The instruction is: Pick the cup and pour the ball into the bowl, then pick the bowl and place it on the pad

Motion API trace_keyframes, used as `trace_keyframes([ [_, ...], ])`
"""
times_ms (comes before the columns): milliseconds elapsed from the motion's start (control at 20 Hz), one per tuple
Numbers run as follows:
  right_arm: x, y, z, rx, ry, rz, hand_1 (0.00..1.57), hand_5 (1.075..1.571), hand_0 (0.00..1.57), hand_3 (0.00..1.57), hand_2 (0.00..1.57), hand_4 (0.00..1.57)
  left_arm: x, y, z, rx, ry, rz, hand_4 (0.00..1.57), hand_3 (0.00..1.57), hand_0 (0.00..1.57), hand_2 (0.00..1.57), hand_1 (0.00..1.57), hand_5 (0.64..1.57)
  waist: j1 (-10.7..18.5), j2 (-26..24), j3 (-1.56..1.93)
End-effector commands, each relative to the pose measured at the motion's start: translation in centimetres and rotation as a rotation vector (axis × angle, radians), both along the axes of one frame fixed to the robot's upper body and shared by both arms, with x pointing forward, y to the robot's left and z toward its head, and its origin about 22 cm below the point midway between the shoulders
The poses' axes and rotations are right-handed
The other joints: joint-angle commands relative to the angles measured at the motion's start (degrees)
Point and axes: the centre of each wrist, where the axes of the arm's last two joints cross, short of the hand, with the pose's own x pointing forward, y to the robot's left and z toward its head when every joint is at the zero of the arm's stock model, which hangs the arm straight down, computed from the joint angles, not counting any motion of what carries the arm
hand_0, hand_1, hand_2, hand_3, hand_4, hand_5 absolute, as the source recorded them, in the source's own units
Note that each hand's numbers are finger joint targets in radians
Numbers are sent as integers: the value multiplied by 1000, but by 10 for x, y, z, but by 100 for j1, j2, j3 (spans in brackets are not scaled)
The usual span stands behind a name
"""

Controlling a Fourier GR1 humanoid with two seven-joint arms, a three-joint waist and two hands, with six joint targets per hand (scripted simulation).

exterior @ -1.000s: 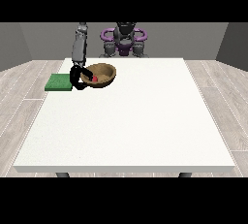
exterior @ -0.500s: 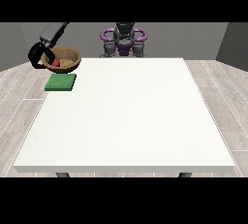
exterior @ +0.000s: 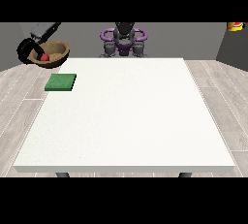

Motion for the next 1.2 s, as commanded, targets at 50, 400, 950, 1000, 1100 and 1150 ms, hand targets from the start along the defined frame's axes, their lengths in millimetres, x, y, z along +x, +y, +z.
trace_keyframes([
  [50, 10, 16, -9, 29, -54, -8, 1571, 1568, 1571, 489, 1571, 1073, -11, 24, 13, 8, -37, 38, 1215, 0, 0, 0, 0, 1553, -117, 177, 1],
  [400, 23, 42, -34, 123, -53, 27, 1571, 1571, 1571, 532, 1571, 1032, -3, 16, -1, 2, -25, 47, 1207, 0, 0, 0, 0, 1555, -180, 300, 4],
  [950, 13, 25, -36, 115, -62, -153, 1571, 1550, 1571, 1087, 1571, 0, -17, 35, 0, 16, -54, 33, 1192, 0, 0, 0, 0, 1563, -66, 256, 3],
  [1000, 15, 12, -15, 107, -59, -154, 1571, 1554, 1571, 977, 1571, 0, -10, 27, 5, 16, -23, 30, 1195, 0, 0, 0, 0, 1561, -121, 207, 5],
  [1100, 10, 17, -32, 110, -66, -175, 1535, 1553, 1535, 877, 1445, 0, -16, 35, 11, 8, -39, 54, 1194, 0, 0, 0, 0, 1562, -165, 252, 5],
  [1150, 9, 9, -24, 125, -88, -175, 1508, 1552, 1508, 824, 1412, 0, -19, 37, -2, 20, -42, 67, 1195, 0, 0, 0, 0, 1561, -123, 248, 4],
])
